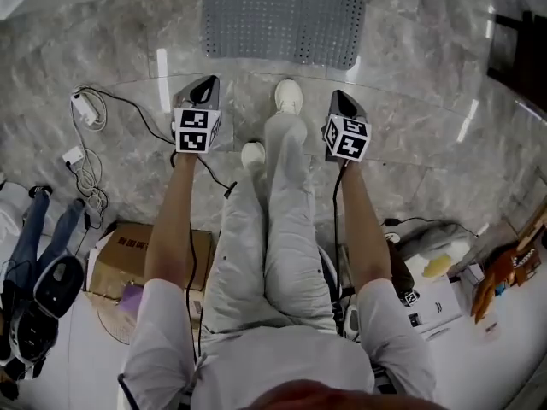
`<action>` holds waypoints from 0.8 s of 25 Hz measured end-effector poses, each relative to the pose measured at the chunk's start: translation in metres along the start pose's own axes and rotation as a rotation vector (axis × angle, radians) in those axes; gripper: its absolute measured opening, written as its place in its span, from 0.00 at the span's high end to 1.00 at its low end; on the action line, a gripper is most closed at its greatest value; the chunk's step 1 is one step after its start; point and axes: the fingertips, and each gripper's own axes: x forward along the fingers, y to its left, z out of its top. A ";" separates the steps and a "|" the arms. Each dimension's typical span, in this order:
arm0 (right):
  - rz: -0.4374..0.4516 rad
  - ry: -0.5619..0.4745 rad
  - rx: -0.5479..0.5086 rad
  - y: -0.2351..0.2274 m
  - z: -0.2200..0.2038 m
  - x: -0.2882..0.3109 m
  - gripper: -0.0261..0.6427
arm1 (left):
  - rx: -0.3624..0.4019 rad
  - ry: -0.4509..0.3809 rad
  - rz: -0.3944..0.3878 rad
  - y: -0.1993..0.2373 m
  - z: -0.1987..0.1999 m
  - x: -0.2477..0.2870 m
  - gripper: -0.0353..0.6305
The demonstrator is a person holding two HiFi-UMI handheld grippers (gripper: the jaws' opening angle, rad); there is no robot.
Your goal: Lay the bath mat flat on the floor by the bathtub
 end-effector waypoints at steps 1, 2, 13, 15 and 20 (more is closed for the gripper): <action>0.010 -0.009 0.005 0.008 0.012 -0.020 0.96 | 0.005 -0.001 -0.004 -0.005 0.011 -0.019 0.95; 0.022 -0.019 0.010 0.015 0.024 -0.040 0.96 | 0.008 -0.007 -0.008 -0.010 0.024 -0.038 0.95; 0.173 -0.291 -0.071 0.138 0.175 -0.293 0.96 | 0.002 -0.285 0.010 -0.047 0.196 -0.279 0.95; 0.168 -0.368 -0.083 0.147 0.200 -0.340 0.96 | 0.018 -0.361 0.022 -0.054 0.220 -0.327 0.95; 0.143 -0.592 -0.135 0.166 0.267 -0.448 0.96 | 0.054 -0.545 0.047 -0.065 0.267 -0.441 0.95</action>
